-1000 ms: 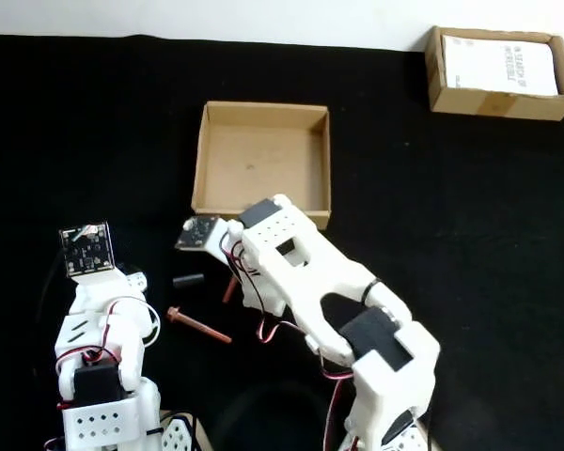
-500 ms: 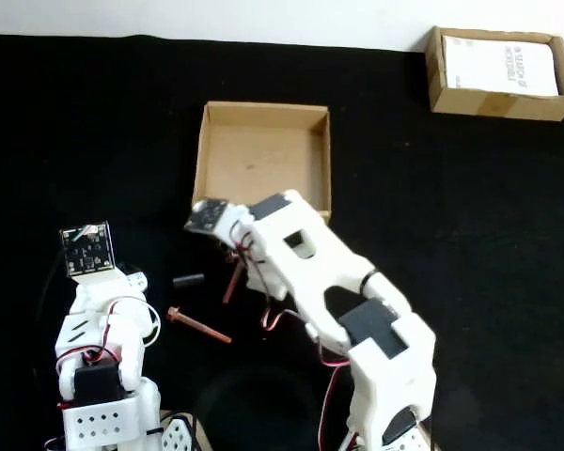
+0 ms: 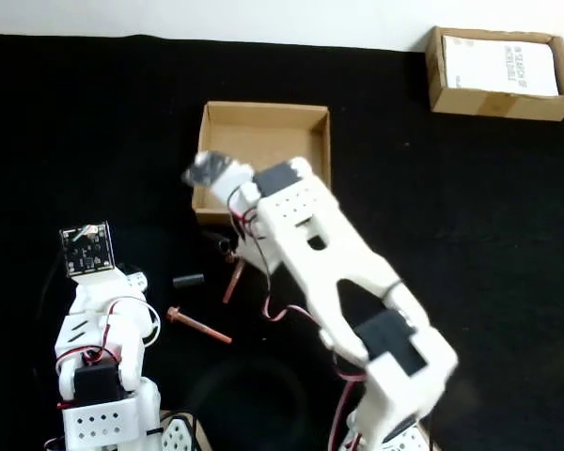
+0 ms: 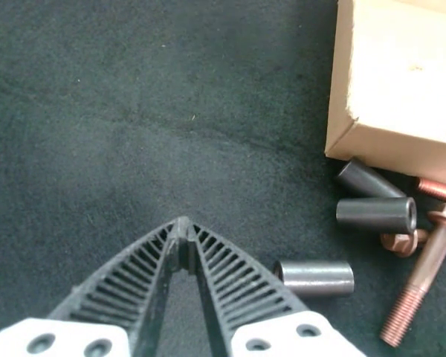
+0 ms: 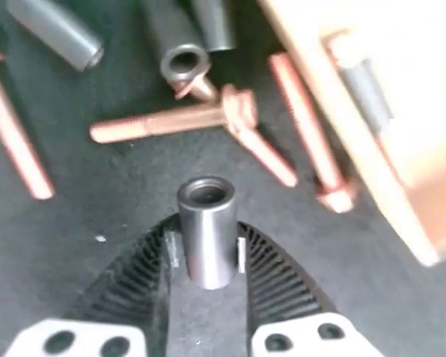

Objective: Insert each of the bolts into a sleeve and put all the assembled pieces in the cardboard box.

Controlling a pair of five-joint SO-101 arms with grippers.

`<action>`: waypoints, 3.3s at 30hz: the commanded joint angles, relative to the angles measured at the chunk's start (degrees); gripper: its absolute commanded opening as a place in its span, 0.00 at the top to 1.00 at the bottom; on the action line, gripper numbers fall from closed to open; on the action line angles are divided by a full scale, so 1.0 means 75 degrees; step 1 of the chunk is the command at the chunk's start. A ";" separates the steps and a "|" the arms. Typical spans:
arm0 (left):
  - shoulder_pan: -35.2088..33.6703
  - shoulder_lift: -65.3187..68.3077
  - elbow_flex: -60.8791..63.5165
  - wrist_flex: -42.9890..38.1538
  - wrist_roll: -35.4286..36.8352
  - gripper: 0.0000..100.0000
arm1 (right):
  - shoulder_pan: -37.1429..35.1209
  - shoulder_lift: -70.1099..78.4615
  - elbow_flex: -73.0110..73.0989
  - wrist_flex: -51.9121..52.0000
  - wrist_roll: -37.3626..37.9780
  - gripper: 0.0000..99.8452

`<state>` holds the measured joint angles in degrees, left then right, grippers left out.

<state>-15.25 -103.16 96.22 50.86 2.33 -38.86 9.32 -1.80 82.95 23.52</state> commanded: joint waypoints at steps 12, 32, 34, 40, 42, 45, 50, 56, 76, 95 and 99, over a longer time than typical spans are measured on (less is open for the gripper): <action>-0.0064 -0.0018 0.0123 -0.0399 0.0000 0.99 | 0.1635 -0.5960 0.4894 -0.1623 -0.2438 0.99; 0.0498 -0.0076 0.0123 0.0527 0.0023 0.99 | 0.3393 -0.7730 1.0508 -0.8809 -0.4056 0.99; 0.0768 -0.0076 0.0123 0.0399 0.0035 0.99 | 0.3405 -0.7730 1.1059 -0.9653 -0.4056 0.99; 0.1272 -0.0018 0.0053 -0.0387 0.1043 0.99 | 0.3405 -0.7730 1.2736 -1.1868 -0.4196 0.99; 0.1670 -0.0018 -0.0029 -0.0481 0.1043 0.99 | 0.3405 -0.7730 1.3064 -1.2232 -0.4536 0.99; 0.2432 -0.0006 -0.0311 -0.0469 0.1032 0.99 | 0.3487 -0.7730 1.3228 -1.2372 -0.4736 0.99; 0.3264 -0.0006 0.0123 -0.1512 0.1020 0.99 | 0.3651 -0.7719 1.3251 -1.2372 -0.4736 0.99; 0.3393 -0.0006 0.0100 -0.1969 0.1020 0.99 | 0.3686 -0.7719 1.3286 -1.2372 -0.4747 0.99; 0.4695 0.9078 -0.7074 -0.0774 0.1008 0.99 | 0.3710 -0.7719 1.3298 -1.2372 -0.4747 0.99; 0.4366 1.2689 -0.7285 -0.1325 0.0996 0.76 | 0.4108 -0.7730 1.3228 -1.2372 -0.4747 0.99; 0.4355 1.3040 -0.7285 -0.1325 0.0985 0.76 | 0.4120 -0.7730 1.3228 -1.2372 -0.4747 0.99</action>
<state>18.42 -6.20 43.74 41.63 9.80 -8.79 -47.47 95.08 -8.66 -11.47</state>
